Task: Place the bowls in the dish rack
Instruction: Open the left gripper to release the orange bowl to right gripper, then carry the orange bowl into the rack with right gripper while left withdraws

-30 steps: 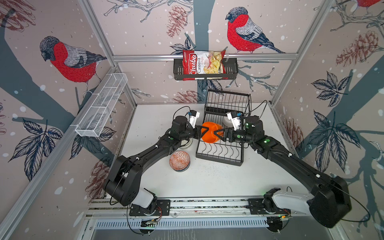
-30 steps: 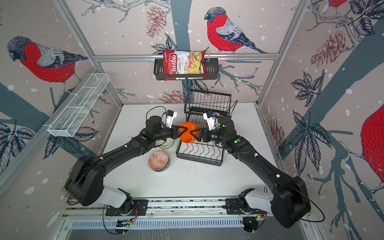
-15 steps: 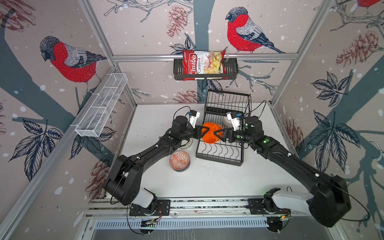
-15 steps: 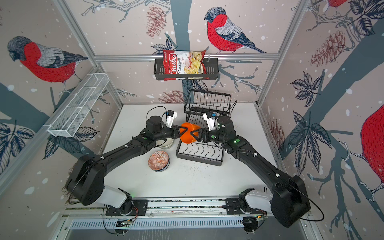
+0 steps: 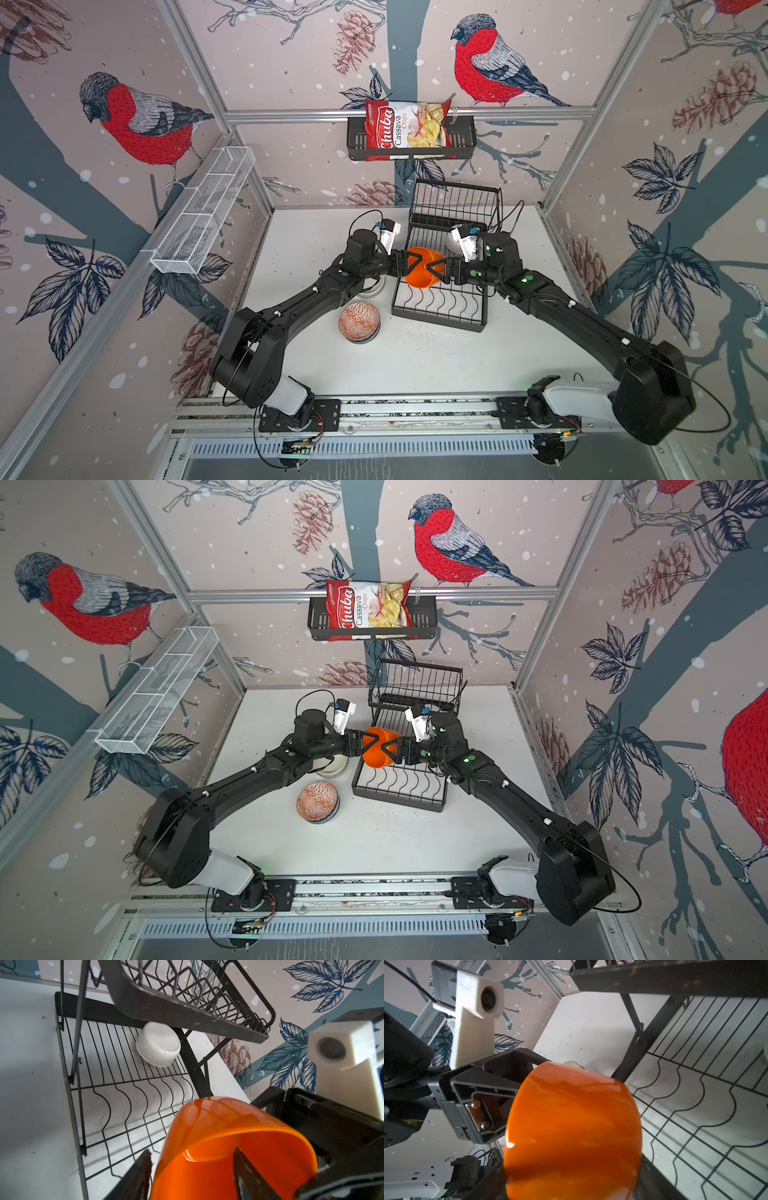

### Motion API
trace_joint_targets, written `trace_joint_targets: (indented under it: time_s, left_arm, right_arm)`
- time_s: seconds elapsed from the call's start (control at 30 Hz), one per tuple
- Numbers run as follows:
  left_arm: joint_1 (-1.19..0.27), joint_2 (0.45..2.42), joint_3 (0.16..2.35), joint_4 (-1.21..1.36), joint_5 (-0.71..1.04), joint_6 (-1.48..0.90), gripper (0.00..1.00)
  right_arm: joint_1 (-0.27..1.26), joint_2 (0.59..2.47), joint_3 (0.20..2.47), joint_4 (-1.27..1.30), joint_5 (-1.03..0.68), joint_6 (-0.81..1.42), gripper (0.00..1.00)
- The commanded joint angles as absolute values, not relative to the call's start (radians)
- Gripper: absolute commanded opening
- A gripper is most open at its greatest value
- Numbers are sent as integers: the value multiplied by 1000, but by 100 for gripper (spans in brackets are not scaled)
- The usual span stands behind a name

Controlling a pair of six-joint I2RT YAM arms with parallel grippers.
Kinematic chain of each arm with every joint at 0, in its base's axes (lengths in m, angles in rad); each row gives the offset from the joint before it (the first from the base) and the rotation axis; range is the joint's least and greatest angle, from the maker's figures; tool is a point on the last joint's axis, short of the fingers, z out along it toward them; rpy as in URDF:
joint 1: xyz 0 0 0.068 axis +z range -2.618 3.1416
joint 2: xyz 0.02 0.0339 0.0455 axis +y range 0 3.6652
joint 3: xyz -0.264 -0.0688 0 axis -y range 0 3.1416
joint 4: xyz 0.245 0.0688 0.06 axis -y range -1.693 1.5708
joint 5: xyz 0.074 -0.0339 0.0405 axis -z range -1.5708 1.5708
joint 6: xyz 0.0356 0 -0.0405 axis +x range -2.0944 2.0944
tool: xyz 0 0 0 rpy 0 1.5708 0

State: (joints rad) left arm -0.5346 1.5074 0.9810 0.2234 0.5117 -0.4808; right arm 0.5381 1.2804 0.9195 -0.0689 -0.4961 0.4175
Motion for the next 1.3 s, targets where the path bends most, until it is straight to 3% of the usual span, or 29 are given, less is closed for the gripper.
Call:
trace_joint_targets:
  time_s: [0.0, 0.33, 0.5, 1.27]
  left_arm:
    - [-535, 1506, 986, 219, 493, -457, 67]
    - [-535, 1471, 966, 181, 432, -432, 80]
    - [-535, 1443, 950, 162, 391, -425, 81]
    - [-522, 1256, 788, 148, 212, -428, 83]
  right_arm:
    - [540, 1282, 924, -53, -465, 395, 75]
    - [541, 1319, 919, -95, -336, 345, 74]
    - [546, 1324, 923, -111, -264, 315, 74]
    - [771, 1456, 985, -20, 368, 8, 75]
